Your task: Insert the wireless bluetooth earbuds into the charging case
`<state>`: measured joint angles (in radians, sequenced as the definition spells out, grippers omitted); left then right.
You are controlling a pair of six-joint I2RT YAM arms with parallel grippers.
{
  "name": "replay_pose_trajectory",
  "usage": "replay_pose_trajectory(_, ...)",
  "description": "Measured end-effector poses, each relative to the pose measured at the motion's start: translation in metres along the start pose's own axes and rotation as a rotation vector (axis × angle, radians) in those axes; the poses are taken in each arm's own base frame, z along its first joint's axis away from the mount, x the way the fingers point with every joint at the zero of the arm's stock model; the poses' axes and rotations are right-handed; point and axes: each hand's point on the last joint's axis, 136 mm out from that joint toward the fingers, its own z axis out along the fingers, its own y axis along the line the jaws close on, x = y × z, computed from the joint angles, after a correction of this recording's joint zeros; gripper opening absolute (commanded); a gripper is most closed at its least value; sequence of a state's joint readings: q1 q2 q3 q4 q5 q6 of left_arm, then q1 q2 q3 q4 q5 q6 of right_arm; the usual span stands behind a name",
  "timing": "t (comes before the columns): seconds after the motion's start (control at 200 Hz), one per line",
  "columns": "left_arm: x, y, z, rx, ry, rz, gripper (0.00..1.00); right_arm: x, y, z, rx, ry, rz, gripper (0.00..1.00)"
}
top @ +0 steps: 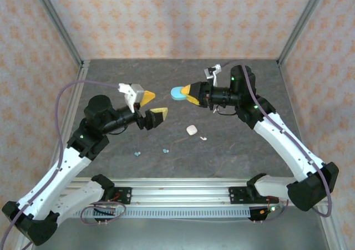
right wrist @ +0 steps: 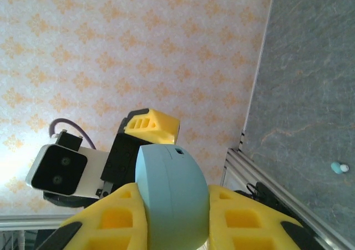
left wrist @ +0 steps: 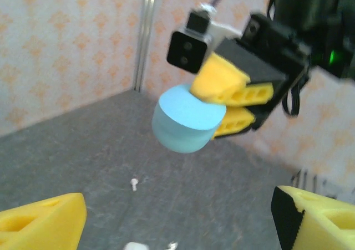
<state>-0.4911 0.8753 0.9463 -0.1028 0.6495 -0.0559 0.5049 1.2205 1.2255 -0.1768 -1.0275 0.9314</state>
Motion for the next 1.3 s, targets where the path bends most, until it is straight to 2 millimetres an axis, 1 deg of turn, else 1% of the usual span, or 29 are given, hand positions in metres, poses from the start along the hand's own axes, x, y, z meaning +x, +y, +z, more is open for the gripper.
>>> replay_pose_trajectory(0.06, 0.010, 0.000, 0.008, 0.025, 0.034, 0.074, 0.84, 0.002, -0.002, 0.000, 0.008, 0.011, 0.011, 0.18)
replay_pose_trajectory(0.175, 0.032, 0.005, 0.023, 0.058, 0.059, 0.146, 0.83, 0.006, -0.007, 0.000, 0.020, 0.023, 0.029, 0.18)
replay_pose_trajectory(0.21, 0.039, 0.005, 0.026, 0.067, 0.061, 0.158, 0.80, 0.006, -0.008, 0.000, 0.023, 0.025, 0.033, 0.18)
replay_pose_trajectory(0.275, 0.044, 0.006, 0.032, 0.086, 0.065, 0.174, 0.73, 0.007, -0.010, 0.000, 0.027, 0.028, 0.035, 0.18)
replay_pose_trajectory(0.335, 0.044, 0.006, 0.038, 0.110, 0.060, 0.196, 0.68, 0.008, -0.011, 0.000, 0.029, 0.032, 0.039, 0.18)
replay_pose_trajectory(0.48, 0.041, 0.003, 0.052, 0.166, 0.046, 0.214, 0.66, 0.010, -0.011, 0.000, 0.027, 0.042, 0.042, 0.17)
replay_pose_trajectory(0.545, 0.037, 0.001, 0.055, 0.189, 0.028, 0.222, 0.63, 0.010, -0.010, 0.000, 0.025, 0.047, 0.042, 0.17)
replay_pose_trajectory(0.65, 0.031, -0.004, 0.056, 0.215, 0.003, 0.236, 0.59, 0.012, -0.010, 0.000, 0.022, 0.054, 0.039, 0.17)
replay_pose_trajectory(0.881, 0.011, -0.011, 0.054, 0.244, -0.068, 0.250, 0.58, 0.013, -0.010, 0.000, 0.020, 0.062, 0.038, 0.17)
replay_pose_trajectory(1.041, 0.007, -0.014, 0.053, 0.255, -0.080, 0.242, 0.53, 0.014, -0.010, 0.000, 0.020, 0.066, 0.040, 0.17)
replay_pose_trajectory(1.181, 0.006, -0.016, 0.052, 0.268, -0.081, 0.238, 0.47, 0.015, -0.010, 0.000, 0.018, 0.073, 0.041, 0.17)
replay_pose_trajectory(1.301, 0.005, -0.016, 0.053, 0.273, -0.081, 0.239, 0.46, 0.016, -0.010, 0.000, 0.016, 0.079, 0.043, 0.17)
